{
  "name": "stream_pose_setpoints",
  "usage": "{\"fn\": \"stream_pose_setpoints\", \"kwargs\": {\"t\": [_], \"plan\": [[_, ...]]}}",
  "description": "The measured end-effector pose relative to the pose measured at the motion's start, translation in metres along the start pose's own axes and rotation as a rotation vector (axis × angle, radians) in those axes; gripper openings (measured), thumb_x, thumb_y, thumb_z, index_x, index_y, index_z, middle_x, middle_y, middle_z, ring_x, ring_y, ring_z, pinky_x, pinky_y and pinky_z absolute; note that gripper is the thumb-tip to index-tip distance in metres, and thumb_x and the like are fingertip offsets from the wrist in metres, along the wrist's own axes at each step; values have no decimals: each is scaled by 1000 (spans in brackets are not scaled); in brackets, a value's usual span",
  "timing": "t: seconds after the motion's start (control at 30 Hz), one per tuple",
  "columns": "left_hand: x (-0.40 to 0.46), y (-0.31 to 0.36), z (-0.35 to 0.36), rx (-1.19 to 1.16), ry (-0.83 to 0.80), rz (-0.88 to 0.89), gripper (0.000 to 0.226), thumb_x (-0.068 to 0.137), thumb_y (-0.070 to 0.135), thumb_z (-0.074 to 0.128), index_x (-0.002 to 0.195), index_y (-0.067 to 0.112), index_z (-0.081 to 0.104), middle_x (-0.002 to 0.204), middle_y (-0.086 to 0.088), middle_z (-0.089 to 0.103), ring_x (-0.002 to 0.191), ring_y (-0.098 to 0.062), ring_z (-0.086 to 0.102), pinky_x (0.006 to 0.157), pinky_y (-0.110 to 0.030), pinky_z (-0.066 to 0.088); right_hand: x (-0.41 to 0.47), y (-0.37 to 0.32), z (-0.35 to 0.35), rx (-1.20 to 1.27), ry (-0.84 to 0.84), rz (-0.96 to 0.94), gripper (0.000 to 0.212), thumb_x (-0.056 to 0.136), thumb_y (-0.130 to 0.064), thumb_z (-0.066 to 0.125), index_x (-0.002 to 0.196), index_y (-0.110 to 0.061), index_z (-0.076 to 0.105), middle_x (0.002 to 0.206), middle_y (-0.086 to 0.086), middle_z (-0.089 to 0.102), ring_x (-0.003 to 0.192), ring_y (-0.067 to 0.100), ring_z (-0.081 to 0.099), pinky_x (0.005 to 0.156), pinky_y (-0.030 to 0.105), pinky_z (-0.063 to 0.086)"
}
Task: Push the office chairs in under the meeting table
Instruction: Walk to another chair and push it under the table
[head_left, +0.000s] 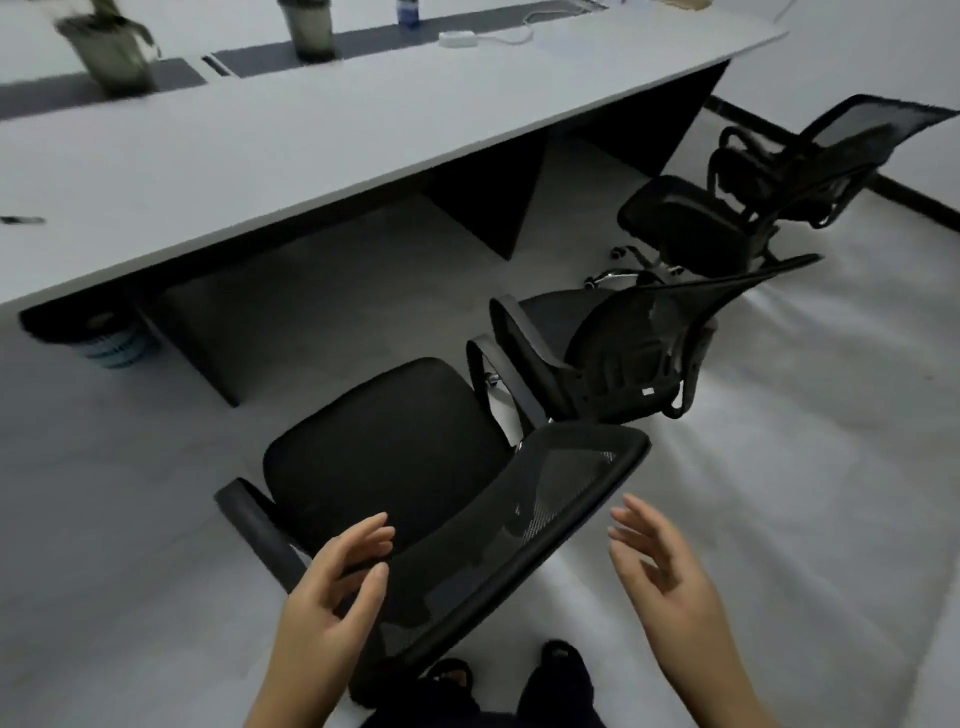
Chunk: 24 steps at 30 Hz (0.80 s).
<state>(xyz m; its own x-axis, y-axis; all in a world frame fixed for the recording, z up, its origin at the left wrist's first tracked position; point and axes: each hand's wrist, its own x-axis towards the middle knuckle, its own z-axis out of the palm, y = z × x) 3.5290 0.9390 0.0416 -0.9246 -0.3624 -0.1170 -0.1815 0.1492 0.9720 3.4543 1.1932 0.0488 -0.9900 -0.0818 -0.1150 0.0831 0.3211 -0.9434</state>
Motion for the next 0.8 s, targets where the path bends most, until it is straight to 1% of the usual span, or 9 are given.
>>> {"fn": "stream_pose_setpoints", "kwargs": {"t": [0.07, 0.17, 0.33, 0.43, 0.5, 0.57, 0.63, 0.73, 0.8], "plan": [[-5, -3, 13, -12, 79, -42, 59, 86, 1, 56, 98, 59, 58, 108, 24, 63, 97, 5, 60, 75, -3, 45, 23, 4, -5, -38, -100, 1, 36, 85, -20, 58, 114, -41, 53, 112, -14, 63, 103, 0, 58, 81, 10, 47], [-17, -10, 40, 17, 214, -109, 55, 86, 1, 57, 103, 53, 57, 107, 24, 63, 98, 5, 60, 77, -3, 46, 59, 10, -14, -129, -315, -10, 39, 86, -22, 58, 113, -47, 49, 114, -17, 59, 103, -1, 57, 89, 23, 45], [-32, -20, 94, 198, 305, -161, 38, 85, 13, 62, 111, 41, 58, 113, 25, 57, 104, 5, 56, 84, -5, 43, 116, 29, -38, -472, -655, -257, 43, 86, -27, 58, 122, -44, 41, 118, -23, 50, 108, -10, 47, 92, 18, 40], [-37, -33, 114, 531, 201, -143, 38, 82, 42, 49, 118, 32, 57, 110, 24, 59, 106, 4, 51, 90, -11, 41, 144, 44, -40, -764, -872, -545, 49, 88, -33, 56, 134, -29, 39, 128, -15, 47, 119, 3, 43, 99, 21, 33], [-37, -47, 120, 817, 126, -74, 43, 80, 44, 46, 117, 24, 59, 108, 12, 63, 100, -1, 55, 86, -17, 46, 157, 57, -36, -908, -968, -690, 49, 86, -33, 58, 132, -25, 44, 130, -10, 51, 121, 12, 45, 103, 27, 31], [-33, -57, 124, 961, 94, -56, 39, 77, 36, 58, 112, 19, 63, 103, 5, 68, 93, -10, 63, 81, -23, 51, 170, 70, -29, -989, -1004, -818, 47, 78, -29, 68, 123, -23, 54, 121, -8, 60, 111, 15, 57, 96, 31, 41], [-24, -65, 122, 1031, 98, -87, 44, 61, 22, 79, 104, 16, 68, 96, 1, 72, 84, -15, 68, 74, -27, 55, 182, 77, -20, -1022, -1018, -873, 49, 63, -23, 80, 109, -23, 64, 105, -8, 70, 92, 14, 67, 76, 28, 53], [-12, -71, 115, 1117, 112, -105, 53, 41, 8, 88, 90, 17, 72, 85, 2, 75, 71, -15, 71, 58, -24, 56, 191, 75, -10, -1091, -996, -920, 55, 42, -20, 87, 94, -29, 69, 89, -15, 73, 72, 6, 69, 49, 18, 52], [-7, -73, 112, 1132, 95, -115, 53, 39, 7, 88, 88, 19, 73, 84, 5, 75, 69, -13, 71, 54, -21, 55, 195, 75, -8, -1113, -1018, -947, 57, 37, -20, 87, 90, -31, 71, 85, -18, 73, 68, 2, 69, 46, 15, 50]]}}
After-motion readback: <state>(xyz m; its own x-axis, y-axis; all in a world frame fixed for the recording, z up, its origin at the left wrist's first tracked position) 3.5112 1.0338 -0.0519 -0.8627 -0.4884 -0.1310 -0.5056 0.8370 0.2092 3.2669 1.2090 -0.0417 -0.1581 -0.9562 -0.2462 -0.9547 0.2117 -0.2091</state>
